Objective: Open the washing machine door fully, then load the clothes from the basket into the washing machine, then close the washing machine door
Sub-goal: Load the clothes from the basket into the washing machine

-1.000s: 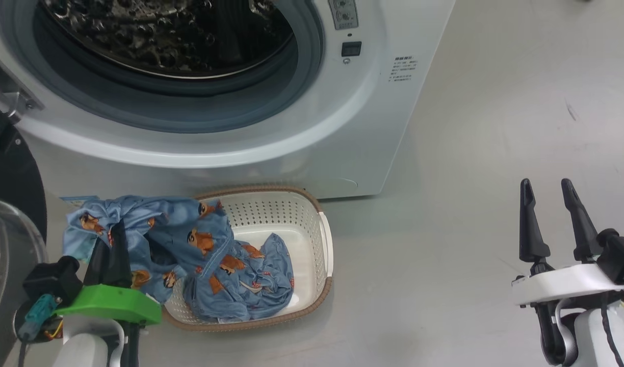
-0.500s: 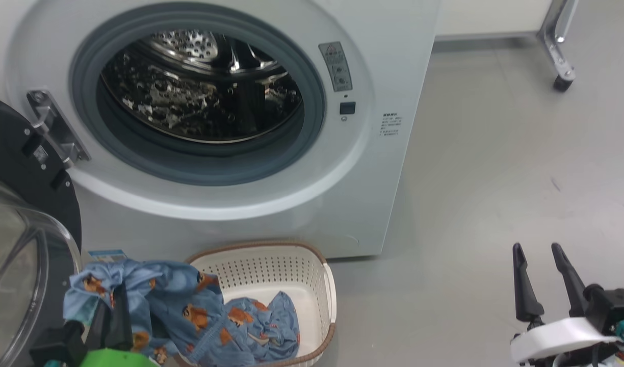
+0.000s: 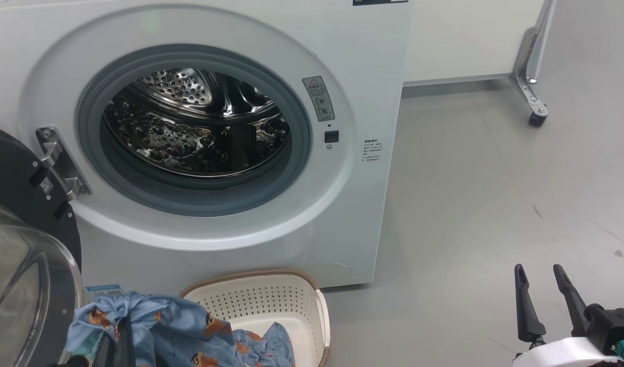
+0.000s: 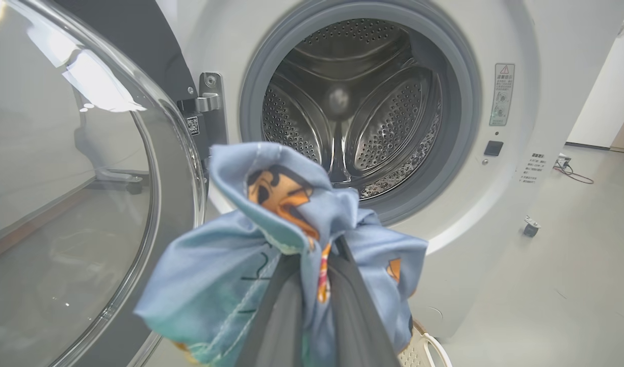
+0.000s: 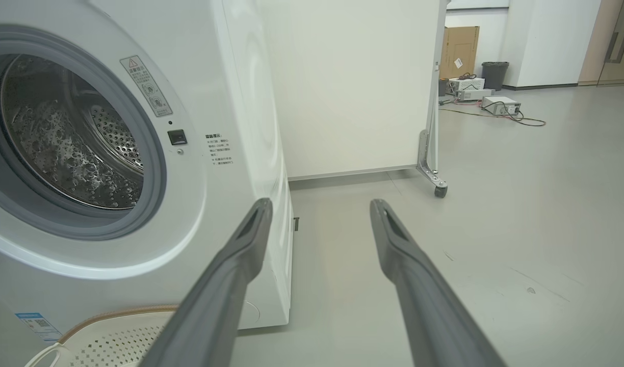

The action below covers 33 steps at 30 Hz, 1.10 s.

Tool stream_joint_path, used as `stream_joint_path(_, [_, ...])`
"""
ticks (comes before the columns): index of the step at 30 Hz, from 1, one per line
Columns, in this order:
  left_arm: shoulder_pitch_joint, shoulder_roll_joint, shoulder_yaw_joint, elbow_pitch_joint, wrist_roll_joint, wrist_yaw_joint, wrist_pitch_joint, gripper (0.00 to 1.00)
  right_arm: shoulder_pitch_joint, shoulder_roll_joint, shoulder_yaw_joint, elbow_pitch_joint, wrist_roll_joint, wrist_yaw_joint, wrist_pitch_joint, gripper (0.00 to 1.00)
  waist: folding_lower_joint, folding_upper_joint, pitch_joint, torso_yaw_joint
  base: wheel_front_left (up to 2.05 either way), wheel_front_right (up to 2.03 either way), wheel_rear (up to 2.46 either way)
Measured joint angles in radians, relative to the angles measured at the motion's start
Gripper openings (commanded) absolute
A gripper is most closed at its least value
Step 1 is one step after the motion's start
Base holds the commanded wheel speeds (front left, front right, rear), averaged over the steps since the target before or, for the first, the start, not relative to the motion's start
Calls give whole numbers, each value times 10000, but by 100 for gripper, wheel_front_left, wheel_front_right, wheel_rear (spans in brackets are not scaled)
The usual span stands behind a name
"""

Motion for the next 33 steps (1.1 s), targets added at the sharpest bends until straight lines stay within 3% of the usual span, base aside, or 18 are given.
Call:
stream_joint_path(12, [404,-23,-52,-556,17,151,0,0,56,0,40,-151,0,0,0,100,0,0,8,-118,0,0,0])
stream_joint_path(24, [355,-33,52,-863,-17,295,0,0,92,0,821,-278,0,0,0,100,0,0,409,-509,0,0,0])
stream_joint_path(33, [-832,-42,-44,-892,-8,299,0,0,-254,-4,1083,-531,8,0,0,100,0,0,1153,-1057,0,0,0])
